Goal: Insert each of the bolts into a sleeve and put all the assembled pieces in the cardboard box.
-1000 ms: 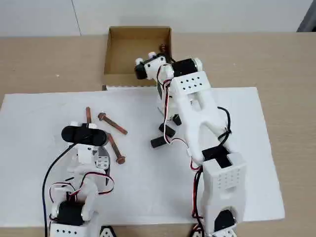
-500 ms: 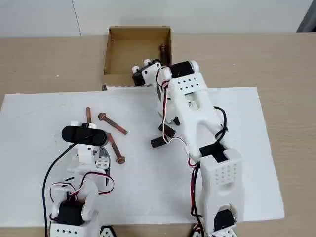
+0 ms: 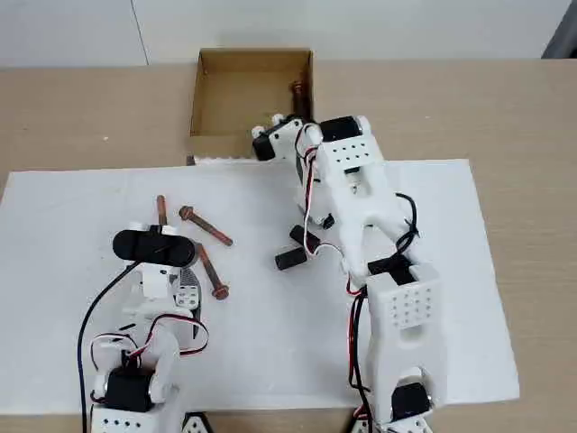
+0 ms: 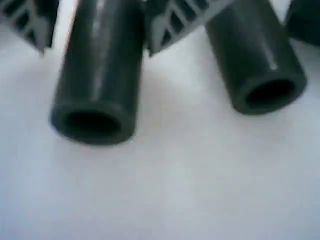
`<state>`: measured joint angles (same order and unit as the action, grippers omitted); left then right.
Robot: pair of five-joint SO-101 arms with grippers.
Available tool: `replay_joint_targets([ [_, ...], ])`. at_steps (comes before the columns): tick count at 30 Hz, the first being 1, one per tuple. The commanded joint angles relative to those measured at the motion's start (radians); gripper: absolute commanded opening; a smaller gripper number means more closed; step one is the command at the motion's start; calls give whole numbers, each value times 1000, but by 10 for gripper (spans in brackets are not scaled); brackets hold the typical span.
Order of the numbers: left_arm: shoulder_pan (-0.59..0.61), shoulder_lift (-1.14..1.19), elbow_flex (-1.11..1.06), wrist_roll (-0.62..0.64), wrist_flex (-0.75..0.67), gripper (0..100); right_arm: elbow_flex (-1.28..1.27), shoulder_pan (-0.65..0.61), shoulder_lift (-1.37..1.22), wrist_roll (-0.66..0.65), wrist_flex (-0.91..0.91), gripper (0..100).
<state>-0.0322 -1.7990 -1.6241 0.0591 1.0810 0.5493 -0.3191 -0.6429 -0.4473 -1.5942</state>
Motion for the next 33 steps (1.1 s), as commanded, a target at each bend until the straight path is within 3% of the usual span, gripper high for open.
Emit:
replay_joint_targets([
  [1,0,-9,4,-11,-2,6,5,7,12,-23,13,126],
  [18,-2,-9,4,-11,-2,6,5,4,-88,-29,24,120],
  [23,-2,-9,4,-11,-2,6,6,1,-81,-29,19,2],
  [33,-3,-9,4,-11,-2,6,5,1,165,-23,-71,4],
])
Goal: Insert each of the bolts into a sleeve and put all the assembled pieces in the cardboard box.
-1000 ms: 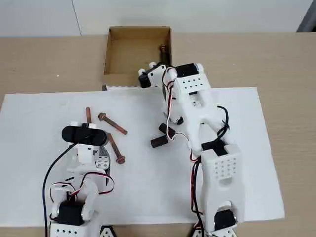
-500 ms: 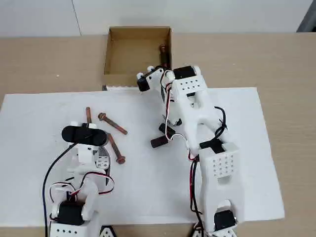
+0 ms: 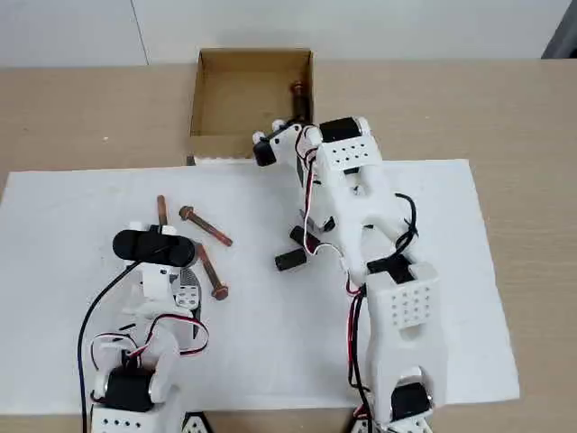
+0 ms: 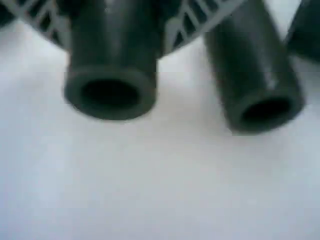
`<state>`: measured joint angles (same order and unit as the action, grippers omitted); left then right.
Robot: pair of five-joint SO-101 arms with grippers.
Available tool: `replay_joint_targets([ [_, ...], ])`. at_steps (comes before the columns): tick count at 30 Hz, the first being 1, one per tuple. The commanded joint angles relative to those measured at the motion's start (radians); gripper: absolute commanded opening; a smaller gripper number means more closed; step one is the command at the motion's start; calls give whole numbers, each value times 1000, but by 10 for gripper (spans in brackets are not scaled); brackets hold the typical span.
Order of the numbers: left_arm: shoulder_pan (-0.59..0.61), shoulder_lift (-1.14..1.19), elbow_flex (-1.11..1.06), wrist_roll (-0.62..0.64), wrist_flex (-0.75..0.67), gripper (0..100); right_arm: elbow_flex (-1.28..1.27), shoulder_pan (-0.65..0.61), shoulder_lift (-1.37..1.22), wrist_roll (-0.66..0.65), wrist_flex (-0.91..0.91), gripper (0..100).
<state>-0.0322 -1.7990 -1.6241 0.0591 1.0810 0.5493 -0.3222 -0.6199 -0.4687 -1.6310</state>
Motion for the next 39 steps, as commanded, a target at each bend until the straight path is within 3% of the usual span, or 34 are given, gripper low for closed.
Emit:
replay_joint_targets([
  [1,2,-9,5,-11,-3,6,3,4,174,-2,-39,2],
  [12,-3,18,171,-11,49,6,-222,13,479,0,-54,2],
  [20,-3,348,423,5,68,6,-473,33,664,2,-48,2],
  [32,-3,962,857,258,71,6,-701,70,814,46,-31,4],
  [39,-3,1295,1026,517,71,6,-821,70,878,46,10,4],
])
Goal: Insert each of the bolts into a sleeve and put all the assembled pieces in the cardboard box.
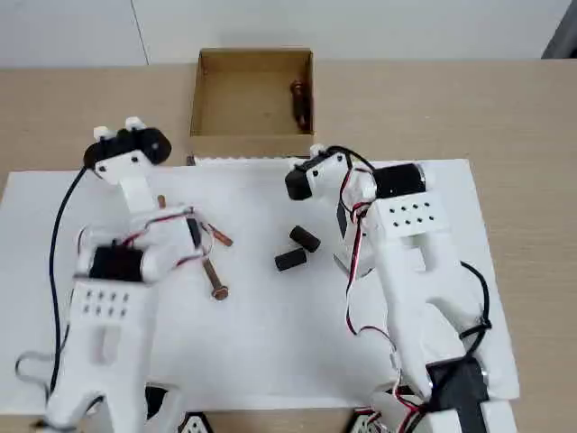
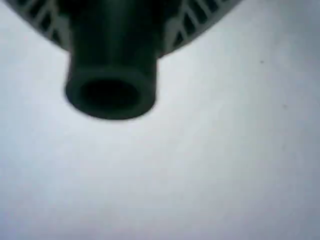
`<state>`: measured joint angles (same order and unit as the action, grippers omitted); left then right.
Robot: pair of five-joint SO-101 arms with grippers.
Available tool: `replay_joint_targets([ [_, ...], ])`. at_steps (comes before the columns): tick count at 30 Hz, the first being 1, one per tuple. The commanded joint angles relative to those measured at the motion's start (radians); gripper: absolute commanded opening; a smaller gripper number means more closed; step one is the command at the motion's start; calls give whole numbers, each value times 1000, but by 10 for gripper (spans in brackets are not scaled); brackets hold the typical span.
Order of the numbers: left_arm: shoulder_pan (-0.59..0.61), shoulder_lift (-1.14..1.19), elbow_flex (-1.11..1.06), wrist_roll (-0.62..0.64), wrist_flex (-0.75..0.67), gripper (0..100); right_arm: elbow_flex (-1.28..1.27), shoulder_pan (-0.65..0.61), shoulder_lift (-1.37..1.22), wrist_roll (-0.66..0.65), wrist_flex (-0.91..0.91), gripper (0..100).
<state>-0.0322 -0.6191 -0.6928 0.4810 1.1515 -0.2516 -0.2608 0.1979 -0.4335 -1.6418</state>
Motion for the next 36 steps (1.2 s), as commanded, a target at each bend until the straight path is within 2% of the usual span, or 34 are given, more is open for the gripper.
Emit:
replay_joint_targets([
  [1,-3,157,119,135,0,6,-35,8,70,11,21,4],
  [5,-3,319,231,259,6,6,-92,8,105,34,36,4],
  [12,-3,526,395,322,8,7,-181,8,165,60,61,4],
  [16,-3,615,483,370,80,8,-212,10,194,60,62,4],
  [23,3,755,596,399,189,9,-235,10,226,107,62,4],
  [29,0,792,613,399,190,127,-235,8,228,117,58,4],
  [36,5,799,613,399,187,137,-235,8,228,118,56,4],
])
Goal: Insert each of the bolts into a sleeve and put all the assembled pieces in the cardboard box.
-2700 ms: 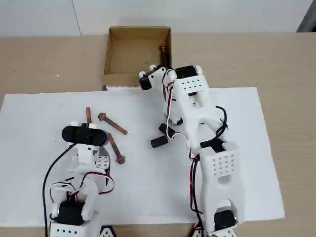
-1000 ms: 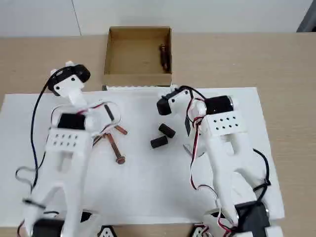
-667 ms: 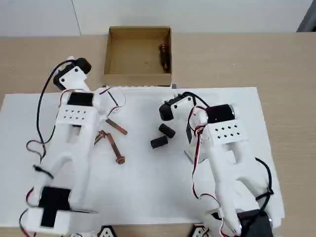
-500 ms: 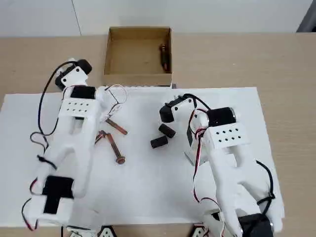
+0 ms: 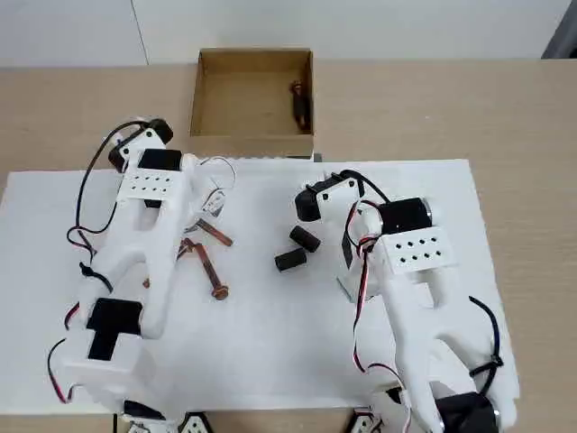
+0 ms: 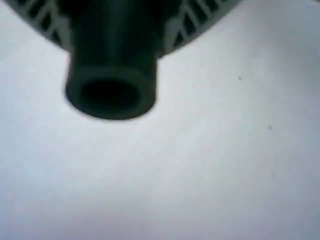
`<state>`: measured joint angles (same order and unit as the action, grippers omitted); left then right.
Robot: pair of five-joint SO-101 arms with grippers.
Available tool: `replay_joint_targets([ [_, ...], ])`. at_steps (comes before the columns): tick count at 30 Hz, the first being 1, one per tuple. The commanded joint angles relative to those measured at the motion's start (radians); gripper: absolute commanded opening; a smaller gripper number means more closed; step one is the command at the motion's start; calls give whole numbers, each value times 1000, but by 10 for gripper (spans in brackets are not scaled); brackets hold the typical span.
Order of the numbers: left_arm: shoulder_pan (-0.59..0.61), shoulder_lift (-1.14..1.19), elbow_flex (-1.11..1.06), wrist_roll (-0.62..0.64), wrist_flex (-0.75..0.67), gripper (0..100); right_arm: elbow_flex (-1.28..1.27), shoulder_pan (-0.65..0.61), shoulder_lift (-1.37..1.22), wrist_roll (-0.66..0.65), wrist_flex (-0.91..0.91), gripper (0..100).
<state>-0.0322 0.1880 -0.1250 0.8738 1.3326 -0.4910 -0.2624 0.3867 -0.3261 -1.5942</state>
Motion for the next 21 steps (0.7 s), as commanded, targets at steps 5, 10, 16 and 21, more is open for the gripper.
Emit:
replay_joint_targets([
  [5,6,-6,41,6,-31,137,5,10,39,11,10,4],
  [10,6,-6,41,5,-72,137,5,10,38,11,13,4],
  [16,6,6,41,3,-89,137,5,10,31,11,16,4],
  [21,6,81,44,3,-84,137,5,10,31,11,16,4],
])
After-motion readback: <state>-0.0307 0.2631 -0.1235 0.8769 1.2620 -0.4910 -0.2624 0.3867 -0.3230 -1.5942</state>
